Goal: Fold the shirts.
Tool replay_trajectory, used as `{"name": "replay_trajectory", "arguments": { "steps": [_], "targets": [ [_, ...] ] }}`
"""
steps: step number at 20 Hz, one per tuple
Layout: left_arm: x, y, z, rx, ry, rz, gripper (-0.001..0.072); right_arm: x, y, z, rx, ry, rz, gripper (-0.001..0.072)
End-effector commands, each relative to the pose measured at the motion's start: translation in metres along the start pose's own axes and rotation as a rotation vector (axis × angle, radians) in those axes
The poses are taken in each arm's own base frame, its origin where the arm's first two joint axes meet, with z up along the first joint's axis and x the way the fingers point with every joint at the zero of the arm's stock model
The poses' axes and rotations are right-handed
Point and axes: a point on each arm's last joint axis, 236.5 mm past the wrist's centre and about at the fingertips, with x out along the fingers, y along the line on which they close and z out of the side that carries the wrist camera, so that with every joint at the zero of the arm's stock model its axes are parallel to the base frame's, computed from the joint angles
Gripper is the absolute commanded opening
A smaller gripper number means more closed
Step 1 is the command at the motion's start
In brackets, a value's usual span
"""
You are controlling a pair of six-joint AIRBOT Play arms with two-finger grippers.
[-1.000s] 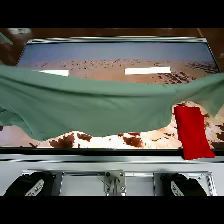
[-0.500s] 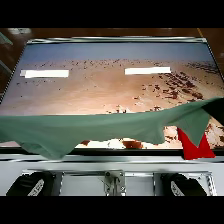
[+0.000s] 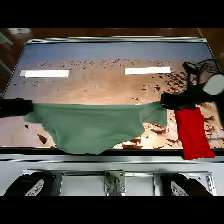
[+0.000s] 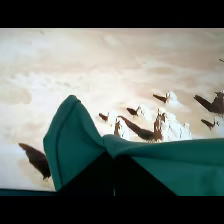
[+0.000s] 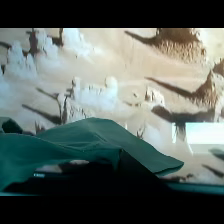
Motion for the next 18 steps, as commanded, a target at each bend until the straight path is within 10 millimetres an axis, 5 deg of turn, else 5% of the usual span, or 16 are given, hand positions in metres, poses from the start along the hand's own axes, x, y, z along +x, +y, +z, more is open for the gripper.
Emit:
{"name": "replay_trajectory", "arguments": {
  "steps": [1,5,7,8,10,11,15,18],
  "targets": [
    [0.103,-0.006,0.026,0.020,-0.029,-0.008,0.0033,0.081,-0.011,0.062,0.023,-0.152,0.000,0.0058],
    [0.196,-0.023,-0.012,-0.059,0.163,-0.065,0.0035,0.132,-0.002,0.074,0.142,-0.146,0.079,0.0058],
    [0.216,-0.029,-0.032,-0.093,0.242,-0.083,0.0044,0.138,0.004,0.071,0.171,-0.127,0.107,0.0058],
    [0.219,-0.029,-0.035,-0.093,0.260,-0.082,0.0140,0.138,0.006,0.071,0.177,-0.126,0.115,0.0058],
    [0.210,-0.020,-0.030,-0.096,0.283,-0.065,0.0543,0.138,0.008,0.069,0.184,-0.117,0.124,0.0058],
    [0.199,-0.008,-0.025,-0.112,0.315,-0.048,0.0664,0.138,0.008,0.066,0.183,-0.102,0.125,0.0058],
    [0.131,0.047,-0.014,-0.193,0.408,-0.049,0.0667,0.140,0.010,0.040,0.136,0.006,0.120,0.0058],
    [0.101,0.056,-0.064,-0.333,0.483,-0.120,0.0668,0.139,0.009,0.021,0.073,0.080,0.112,0.0058]
  ]
}}
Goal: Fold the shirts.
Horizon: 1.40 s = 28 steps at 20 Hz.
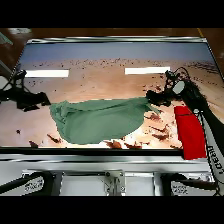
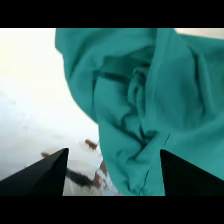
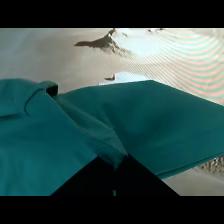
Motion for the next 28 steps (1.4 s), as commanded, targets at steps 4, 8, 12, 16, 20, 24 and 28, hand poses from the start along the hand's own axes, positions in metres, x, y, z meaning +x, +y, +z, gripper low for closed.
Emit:
{"name": "replay_trajectory", "arguments": {
  "steps": [4,8,12,16,20,24,28],
  "targets": [
    [0.028,0.003,-0.129,-0.214,0.238,-0.206,0.0669,-0.001,-0.001,-0.026,-0.069,0.110,-0.004,0.0059],
    [0.066,-0.027,-0.145,-0.276,0.232,-0.312,0.0669,-0.001,-0.001,-0.026,-0.067,0.109,-0.002,0.0059],
    [0.090,-0.034,-0.152,-0.234,0.267,-0.290,0.0667,-0.001,-0.001,-0.026,-0.067,0.108,-0.002,0.0058],
    [0.107,-0.041,-0.167,-0.200,0.351,-0.298,0.0667,-0.001,-0.001,-0.026,-0.067,0.108,-0.002,0.0058],
    [0.117,-0.051,-0.154,-0.206,0.294,-0.314,0.0650,-0.001,-0.001,-0.026,-0.063,0.109,-0.001,0.0059],
    [0.124,-0.060,-0.159,-0.213,0.324,-0.338,0.0133,-0.001,0.000,-0.026,-0.055,0.110,0.001,0.0059],
    [0.095,-0.077,-0.126,-0.134,0.225,-0.404,0.0033,-0.011,0.007,-0.022,-0.055,0.086,0.019,0.0058]
  ]
}}
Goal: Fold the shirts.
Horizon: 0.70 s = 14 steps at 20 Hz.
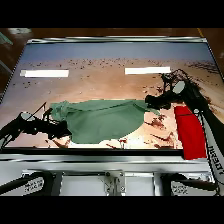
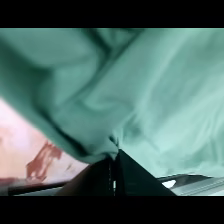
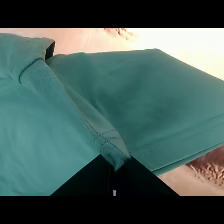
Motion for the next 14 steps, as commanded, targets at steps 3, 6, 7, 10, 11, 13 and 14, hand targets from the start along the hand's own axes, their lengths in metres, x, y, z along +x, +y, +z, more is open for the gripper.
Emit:
{"name": "replay_trajectory", "arguments": {
  "steps": [3,6,7,10,11,13,14],
  "targets": [
    [-0.109,-0.092,0.055,0.254,-0.321,-0.103,0.0033,-0.060,0.023,0.030,-0.056,-0.171,0.026,0.0058],
    [-0.275,-0.185,0.073,0.447,-0.751,-0.182,0.0033,-0.167,0.067,0.071,-0.164,-0.455,0.077,0.0058],
    [-0.333,-0.213,0.066,0.502,-0.897,-0.206,0.0033,-0.220,0.086,0.083,-0.199,-0.594,0.102,0.0058],
    [-0.484,-0.283,0.006,0.684,-1.278,-0.258,0.0032,-0.399,0.137,0.088,-0.289,-1.066,0.190,0.0058],
    [-0.517,-0.300,-0.018,0.736,-1.365,-0.272,0.0033,-0.458,0.150,0.075,-0.313,-1.223,0.220,0.0058],
    [-0.568,-0.324,-0.065,0.807,-1.510,-0.309,0.0033,-0.545,0.164,0.039,-0.345,-1.440,0.261,0.0058],
    [-0.583,-0.327,-0.081,0.822,-1.558,-0.299,0.0033,-0.572,0.167,0.021,-0.356,-1.501,0.266,0.0058]
  ]
}}
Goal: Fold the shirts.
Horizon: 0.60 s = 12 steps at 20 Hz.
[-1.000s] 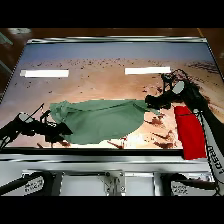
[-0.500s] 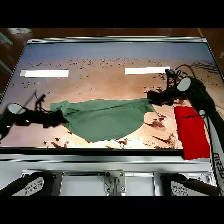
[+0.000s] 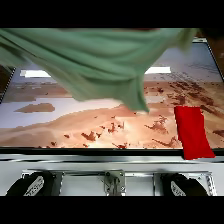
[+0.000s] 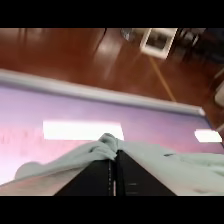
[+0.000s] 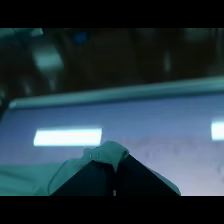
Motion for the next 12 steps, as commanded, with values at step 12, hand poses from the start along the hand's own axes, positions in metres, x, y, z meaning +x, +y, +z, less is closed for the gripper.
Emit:
{"name": "replay_trajectory", "arguments": {
  "steps": [12],
  "targets": [
    [-0.045,0.013,-0.097,-0.032,0.452,0.128,0.0033,-0.111,0.031,0.134,-0.115,-0.429,-0.032,0.0058]
  ]
}}
